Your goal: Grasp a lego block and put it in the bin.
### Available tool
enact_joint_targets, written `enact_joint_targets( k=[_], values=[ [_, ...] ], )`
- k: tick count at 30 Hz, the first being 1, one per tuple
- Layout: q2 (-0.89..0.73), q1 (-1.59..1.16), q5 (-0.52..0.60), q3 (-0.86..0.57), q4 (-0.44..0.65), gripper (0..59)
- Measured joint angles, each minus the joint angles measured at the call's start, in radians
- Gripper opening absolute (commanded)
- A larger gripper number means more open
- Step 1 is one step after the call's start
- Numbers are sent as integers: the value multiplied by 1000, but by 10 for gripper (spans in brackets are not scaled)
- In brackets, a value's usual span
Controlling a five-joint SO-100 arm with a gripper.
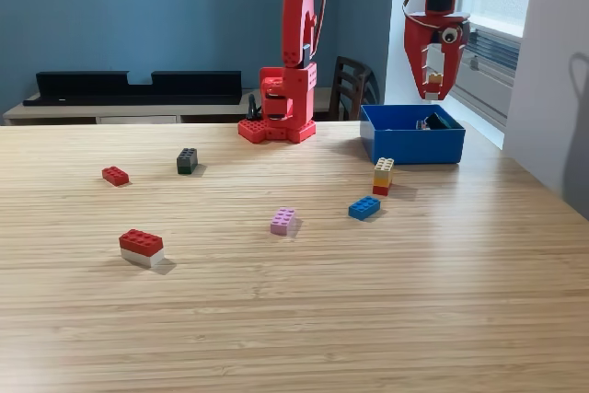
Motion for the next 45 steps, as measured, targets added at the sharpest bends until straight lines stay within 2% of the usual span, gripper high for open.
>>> enact_joint_targets(
  k=[3, 8, 12, 20, 26, 29, 36, 45],
  values=[
    [0, 0, -21, 0, 0, 3],
    [0, 0, -71, 0, 21, 112],
    [0, 0, -98, 0, 28, 134],
    [-2, 0, -109, 12, 28, 103],
    [-2, 0, -106, 12, 28, 7],
    [-2, 23, -84, 12, 28, 1],
    [-2, 264, -63, -5, 28, 1],
    [-2, 755, -179, -83, 28, 0]
  ],
)
